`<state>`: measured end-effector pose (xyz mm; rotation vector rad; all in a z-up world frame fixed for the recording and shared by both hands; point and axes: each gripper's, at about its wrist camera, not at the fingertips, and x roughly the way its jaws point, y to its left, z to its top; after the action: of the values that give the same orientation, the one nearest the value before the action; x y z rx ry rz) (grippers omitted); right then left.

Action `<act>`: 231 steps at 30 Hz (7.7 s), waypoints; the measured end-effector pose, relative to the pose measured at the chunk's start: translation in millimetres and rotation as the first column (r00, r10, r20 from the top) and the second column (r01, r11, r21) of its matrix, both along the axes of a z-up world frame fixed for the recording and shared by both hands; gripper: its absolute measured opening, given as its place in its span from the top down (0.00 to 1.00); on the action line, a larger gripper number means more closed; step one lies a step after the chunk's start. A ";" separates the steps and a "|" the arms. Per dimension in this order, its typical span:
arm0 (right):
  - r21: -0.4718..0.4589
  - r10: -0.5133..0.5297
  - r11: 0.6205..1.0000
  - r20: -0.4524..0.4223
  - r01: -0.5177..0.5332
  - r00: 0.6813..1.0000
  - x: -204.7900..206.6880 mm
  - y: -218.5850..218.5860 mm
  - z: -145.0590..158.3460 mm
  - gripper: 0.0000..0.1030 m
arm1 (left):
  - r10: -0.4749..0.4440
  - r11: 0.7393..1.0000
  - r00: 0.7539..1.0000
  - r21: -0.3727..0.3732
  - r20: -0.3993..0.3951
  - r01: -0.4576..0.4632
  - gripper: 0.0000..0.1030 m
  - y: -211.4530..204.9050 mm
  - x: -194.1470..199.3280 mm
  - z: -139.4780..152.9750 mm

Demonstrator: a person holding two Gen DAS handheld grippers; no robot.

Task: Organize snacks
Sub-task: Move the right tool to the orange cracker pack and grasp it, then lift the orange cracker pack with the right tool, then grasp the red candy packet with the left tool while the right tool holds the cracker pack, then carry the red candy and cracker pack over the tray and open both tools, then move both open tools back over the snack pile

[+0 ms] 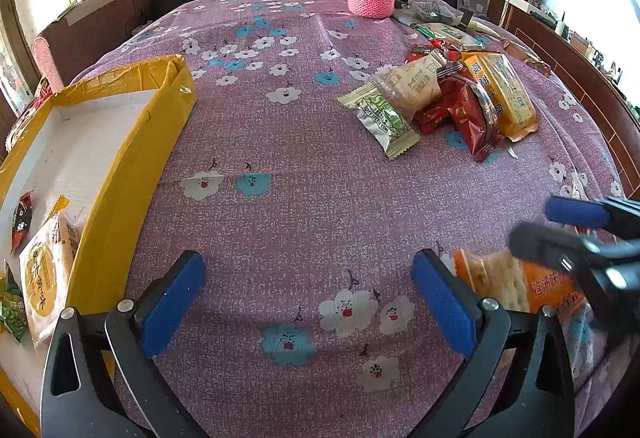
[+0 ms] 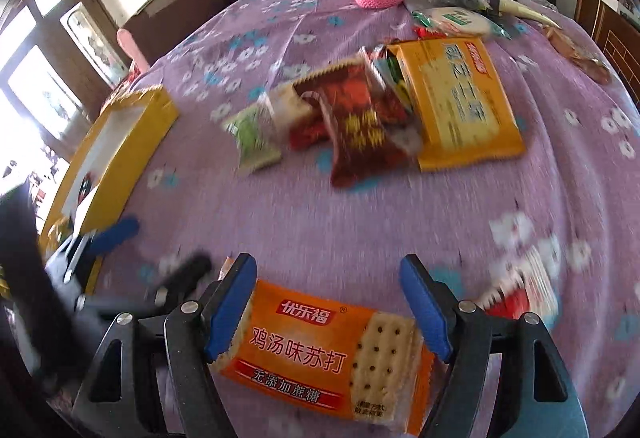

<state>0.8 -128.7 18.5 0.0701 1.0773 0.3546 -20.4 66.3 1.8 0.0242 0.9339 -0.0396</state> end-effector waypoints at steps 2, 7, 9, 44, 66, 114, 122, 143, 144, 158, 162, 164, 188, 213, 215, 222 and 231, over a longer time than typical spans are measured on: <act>-0.013 0.010 1.000 0.051 -0.009 0.999 -14.1 -3.2 6.1 0.26 | 0.000 1.000 1.000 0.000 0.000 0.000 0.00 -0.2 0.0 0.2; -0.035 0.059 0.998 0.105 -0.056 0.993 -26.8 -9.5 11.4 0.25 | 0.000 1.000 1.000 0.000 0.000 0.000 0.00 -0.1 0.0 0.0; -0.032 0.070 0.997 0.110 -0.067 0.991 -27.0 -11.1 13.3 0.25 | 0.000 1.000 1.000 0.000 0.000 0.000 0.00 -0.2 0.0 0.0; -0.426 0.546 0.773 0.066 -0.471 0.835 -50.7 45.2 8.4 0.05 | 0.004 1.000 1.000 0.001 0.000 -0.004 0.00 -0.8 0.6 -0.4; -0.151 0.218 0.968 0.095 -0.202 0.971 -33.7 28.9 -2.6 0.45 | 0.006 1.000 0.998 0.001 -0.056 -0.006 0.00 -0.1 -0.8 -0.1; 0.402 -0.386 0.867 0.167 0.295 0.907 -22.8 -128.4 13.2 0.44 | -0.185 0.983 0.983 0.011 0.016 0.185 0.74 -105.4 103.4 25.9; 0.386 -0.380 0.876 0.179 0.290 0.907 -24.4 -125.5 12.2 0.44 | -0.206 0.969 0.978 -0.133 0.040 0.209 0.74 -82.2 73.6 45.9; 0.279 -0.339 0.920 0.217 0.274 0.916 -33.5 -84.5 24.8 0.44 | 0.118 0.937 0.980 -0.344 0.159 -0.057 0.73 167.9 -62.4 105.7; 0.297 -0.328 0.919 0.206 0.260 0.922 -35.4 -77.1 30.1 0.44 | 0.127 0.938 0.980 -0.340 0.155 -0.068 0.73 177.2 -61.8 106.2; 0.258 0.141 0.947 0.204 -0.192 0.969 -18.7 172.2 97.7 0.45 | 0.182 0.945 0.983 -0.280 0.030 -0.167 0.73 263.6 0.1 87.0; 0.182 0.222 0.951 0.160 -0.250 0.962 -0.7 236.9 82.0 0.45 | 0.192 0.937 0.981 -0.294 -0.021 -0.190 0.73 273.8 19.6 70.9; 0.135 0.244 0.955 0.140 -0.262 0.960 9.1 262.8 70.9 0.45 | 0.194 0.934 0.980 -0.298 -0.037 -0.196 0.73 276.5 28.0 64.2; 0.135 0.207 0.966 0.095 -0.219 0.974 46.5 285.9 46.3 0.37 | 0.274 0.933 0.962 -0.248 0.016 -0.261 0.55 274.1 11.7 75.0; 0.281 -0.035 0.960 0.154 -0.009 0.987 -20.7 97.1 41.1 0.32 | 0.199 0.976 0.924 0.017 0.327 -0.216 0.28 114.4 -111.7 134.6; 0.285 -0.055 0.958 0.149 0.010 0.987 -20.1 86.0 38.4 0.31 | 0.185 0.978 0.928 0.028 0.323 -0.205 0.28 108.0 -111.4 133.6; 0.291 -0.111 0.954 0.138 0.067 0.984 -14.7 52.6 30.6 0.31 | 0.150 0.987 0.947 0.016 0.283 -0.161 0.28 96.2 -107.2 125.1; 0.239 -0.283 0.940 0.157 0.242 0.946 26.6 -9.9 41.2 0.29 | 0.090 0.995 0.964 -0.060 0.251 -0.077 0.28 88.3 -99.7 112.2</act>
<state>27.4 -138.6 59.7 0.3664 0.8246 0.2290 -120.1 154.6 114.1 -0.0557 0.6765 0.0178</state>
